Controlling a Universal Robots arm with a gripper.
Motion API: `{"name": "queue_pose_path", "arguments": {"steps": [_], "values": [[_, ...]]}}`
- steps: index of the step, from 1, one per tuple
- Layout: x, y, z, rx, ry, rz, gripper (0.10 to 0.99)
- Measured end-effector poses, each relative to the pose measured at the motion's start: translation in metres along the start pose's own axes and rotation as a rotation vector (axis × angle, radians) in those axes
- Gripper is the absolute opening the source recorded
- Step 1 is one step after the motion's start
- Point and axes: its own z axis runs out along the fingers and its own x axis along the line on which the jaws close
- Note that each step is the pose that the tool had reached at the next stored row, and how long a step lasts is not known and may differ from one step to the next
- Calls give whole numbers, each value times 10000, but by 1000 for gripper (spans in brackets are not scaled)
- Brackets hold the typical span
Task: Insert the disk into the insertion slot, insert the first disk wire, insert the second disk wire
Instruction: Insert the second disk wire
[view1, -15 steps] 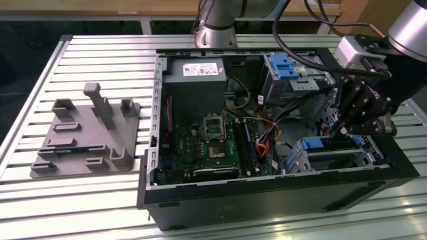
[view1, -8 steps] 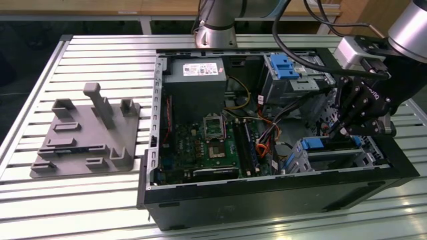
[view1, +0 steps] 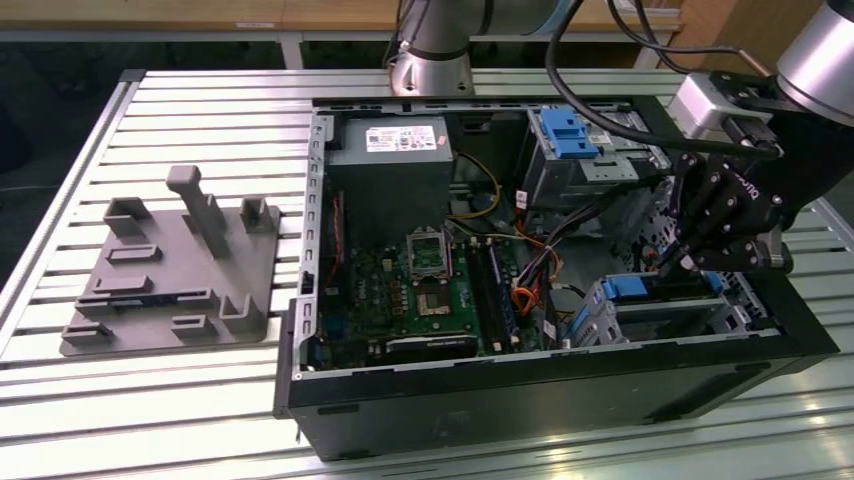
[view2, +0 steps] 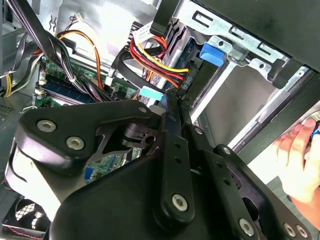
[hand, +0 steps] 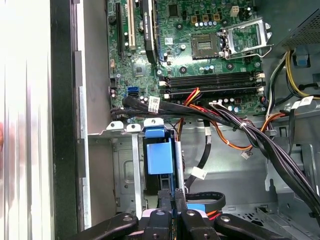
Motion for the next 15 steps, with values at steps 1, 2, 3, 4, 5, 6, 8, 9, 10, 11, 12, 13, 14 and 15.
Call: {"name": "queue_pose_path", "arguments": {"steps": [1,2,3,4,5,6,8,9,10,11,12,13,14,15], "values": [[0,0,0,1,0,-6,145],[0,0,0,1,3,-13,145],[0,0,1,2,4,-24,145],[0,0,1,3,9,-37,145],[0,0,1,4,13,-50,145],[0,0,1,4,17,-64,145],[-3,4,1,6,26,-88,145],[-9,9,1,7,31,-92,145],[-17,13,1,8,36,-95,145],[-23,18,1,9,43,-97,145],[-29,21,1,9,48,-101,145],[-29,21,1,9,49,-106,145],[-29,22,1,9,50,-116,145],[-29,22,-1,11,53,-139,145]]}}
